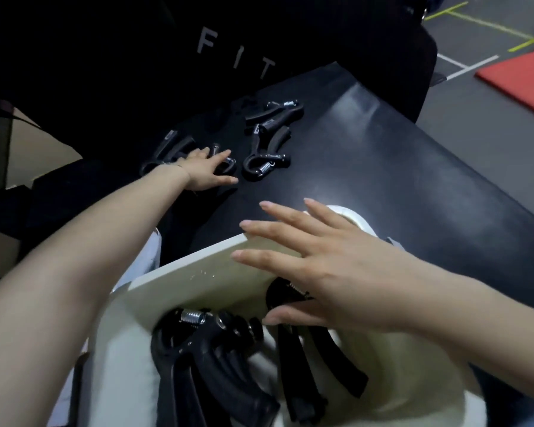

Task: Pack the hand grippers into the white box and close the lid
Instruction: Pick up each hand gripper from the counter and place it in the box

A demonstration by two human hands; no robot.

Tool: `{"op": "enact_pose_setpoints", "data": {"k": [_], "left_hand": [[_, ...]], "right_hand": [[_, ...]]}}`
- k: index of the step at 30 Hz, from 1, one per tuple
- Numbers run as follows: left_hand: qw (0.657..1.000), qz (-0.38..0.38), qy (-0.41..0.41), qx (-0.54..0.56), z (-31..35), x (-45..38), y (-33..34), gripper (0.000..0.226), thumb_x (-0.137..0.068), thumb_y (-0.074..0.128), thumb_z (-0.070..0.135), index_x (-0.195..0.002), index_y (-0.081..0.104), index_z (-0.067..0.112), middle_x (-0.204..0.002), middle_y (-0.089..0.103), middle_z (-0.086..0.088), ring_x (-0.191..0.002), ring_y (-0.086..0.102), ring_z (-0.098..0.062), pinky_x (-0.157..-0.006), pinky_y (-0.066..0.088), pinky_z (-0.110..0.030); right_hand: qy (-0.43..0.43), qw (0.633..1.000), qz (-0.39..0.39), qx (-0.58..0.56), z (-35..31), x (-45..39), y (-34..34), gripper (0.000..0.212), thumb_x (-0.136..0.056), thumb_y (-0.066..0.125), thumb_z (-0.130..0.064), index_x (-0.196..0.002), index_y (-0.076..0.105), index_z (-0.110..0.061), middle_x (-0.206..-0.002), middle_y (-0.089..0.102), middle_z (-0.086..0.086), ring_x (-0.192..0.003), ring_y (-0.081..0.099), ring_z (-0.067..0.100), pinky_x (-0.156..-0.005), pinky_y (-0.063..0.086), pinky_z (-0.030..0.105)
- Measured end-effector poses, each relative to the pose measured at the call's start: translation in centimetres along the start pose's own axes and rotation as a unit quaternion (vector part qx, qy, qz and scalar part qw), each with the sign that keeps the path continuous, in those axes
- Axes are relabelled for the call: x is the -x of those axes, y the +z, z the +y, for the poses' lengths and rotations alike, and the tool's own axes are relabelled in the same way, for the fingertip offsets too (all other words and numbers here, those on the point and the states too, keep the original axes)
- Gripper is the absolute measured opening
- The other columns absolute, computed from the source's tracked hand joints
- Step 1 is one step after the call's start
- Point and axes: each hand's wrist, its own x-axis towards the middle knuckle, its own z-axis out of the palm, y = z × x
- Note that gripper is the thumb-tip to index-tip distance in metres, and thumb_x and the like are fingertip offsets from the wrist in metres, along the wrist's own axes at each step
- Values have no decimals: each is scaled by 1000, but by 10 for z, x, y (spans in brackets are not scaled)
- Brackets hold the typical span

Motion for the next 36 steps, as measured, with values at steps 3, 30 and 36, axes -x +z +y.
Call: {"op": "enact_pose_setpoints", "data": {"k": [3, 30, 36], "left_hand": [[1000, 2, 5, 11, -3, -8, 8, 80, -82, 44, 71, -148, 6, 45, -160, 4, -14, -148, 0, -31, -119, 7, -49], [978, 185, 76, 63, -1, 108, -79, 54, -89, 52, 54, -140, 35, 49, -132, 43, -17, -126, 35, -33, -112, 25, -45], [965, 215, 127, 80, 18, 193, -123, 50, -90, 52, 51, -138, 38, 47, -121, 46, -13, -111, 47, -27, -106, 35, -40]], "right_hand": [[4, 1000, -7, -1, 0, -1, 0, 68, -81, 37, -66, -137, 44, -28, -146, 42, 4, -138, 33, 29, -108, 30, 55], [-7, 999, -5, 35, -5, 0, -2, 77, -72, 37, -73, -135, 46, -30, -146, 42, 3, -134, 40, 29, -103, 33, 56], [9, 999, -7, 34, -7, 3, -13, 85, -80, 46, -64, -148, 3, -34, -157, 15, -4, -144, 16, 20, -114, 17, 48]]}}
